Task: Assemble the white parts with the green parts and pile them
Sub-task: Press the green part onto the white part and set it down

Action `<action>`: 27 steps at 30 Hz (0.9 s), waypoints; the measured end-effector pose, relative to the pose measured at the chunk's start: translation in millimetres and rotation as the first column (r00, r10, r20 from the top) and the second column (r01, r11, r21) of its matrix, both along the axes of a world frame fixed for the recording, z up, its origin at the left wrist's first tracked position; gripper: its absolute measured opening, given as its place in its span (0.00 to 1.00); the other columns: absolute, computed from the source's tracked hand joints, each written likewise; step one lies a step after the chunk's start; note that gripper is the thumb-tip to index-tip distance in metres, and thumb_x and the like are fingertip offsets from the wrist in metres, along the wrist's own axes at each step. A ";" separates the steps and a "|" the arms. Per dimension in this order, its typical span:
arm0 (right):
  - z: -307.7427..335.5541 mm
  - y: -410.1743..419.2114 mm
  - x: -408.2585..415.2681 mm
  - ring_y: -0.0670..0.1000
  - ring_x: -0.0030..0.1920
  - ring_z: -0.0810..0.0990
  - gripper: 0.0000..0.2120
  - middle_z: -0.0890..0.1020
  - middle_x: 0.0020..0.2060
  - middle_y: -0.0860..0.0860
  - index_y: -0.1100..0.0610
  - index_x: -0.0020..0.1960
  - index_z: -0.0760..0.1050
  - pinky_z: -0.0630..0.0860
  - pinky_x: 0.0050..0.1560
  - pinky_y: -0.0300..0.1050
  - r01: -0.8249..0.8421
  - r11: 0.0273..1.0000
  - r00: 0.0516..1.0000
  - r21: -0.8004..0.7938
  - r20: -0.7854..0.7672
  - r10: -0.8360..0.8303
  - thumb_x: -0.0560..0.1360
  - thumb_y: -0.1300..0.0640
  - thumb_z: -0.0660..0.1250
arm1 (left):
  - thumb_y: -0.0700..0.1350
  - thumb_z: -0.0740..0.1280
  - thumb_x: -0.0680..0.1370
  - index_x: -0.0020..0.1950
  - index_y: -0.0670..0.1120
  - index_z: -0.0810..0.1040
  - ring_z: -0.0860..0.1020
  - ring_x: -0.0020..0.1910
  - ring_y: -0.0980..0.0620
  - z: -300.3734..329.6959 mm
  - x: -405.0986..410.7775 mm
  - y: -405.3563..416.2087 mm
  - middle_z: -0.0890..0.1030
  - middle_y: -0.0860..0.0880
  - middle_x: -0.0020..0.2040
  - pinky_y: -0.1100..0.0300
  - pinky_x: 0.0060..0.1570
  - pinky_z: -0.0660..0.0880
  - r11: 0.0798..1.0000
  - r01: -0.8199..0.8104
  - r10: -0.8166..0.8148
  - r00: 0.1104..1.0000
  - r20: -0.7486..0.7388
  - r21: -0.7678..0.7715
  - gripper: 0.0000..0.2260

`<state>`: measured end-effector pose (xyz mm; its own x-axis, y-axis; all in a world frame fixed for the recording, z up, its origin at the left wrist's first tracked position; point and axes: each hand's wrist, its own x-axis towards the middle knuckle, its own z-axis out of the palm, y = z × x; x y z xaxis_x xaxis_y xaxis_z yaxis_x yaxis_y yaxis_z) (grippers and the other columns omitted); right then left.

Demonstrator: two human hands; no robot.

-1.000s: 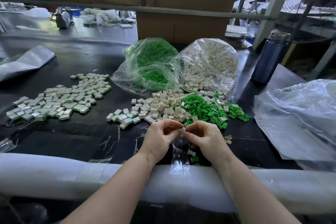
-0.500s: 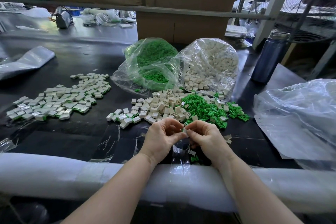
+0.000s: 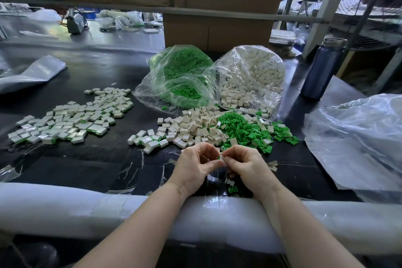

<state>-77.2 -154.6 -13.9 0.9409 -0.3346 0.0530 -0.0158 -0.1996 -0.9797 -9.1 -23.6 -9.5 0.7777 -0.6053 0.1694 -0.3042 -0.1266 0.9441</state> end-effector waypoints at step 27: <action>3.0 -1.5 -2.0 0.45 0.31 0.80 0.09 0.82 0.33 0.53 0.59 0.40 0.80 0.76 0.32 0.35 0.093 0.993 0.987 0.077 0.122 -0.102 0.74 0.70 0.66 | 0.39 0.71 0.73 0.40 0.47 0.78 0.74 0.30 0.65 -0.6 1.3 1.0 0.78 0.53 0.33 0.72 0.35 0.71 0.998 -0.059 0.059 0.997 0.041 0.004 0.05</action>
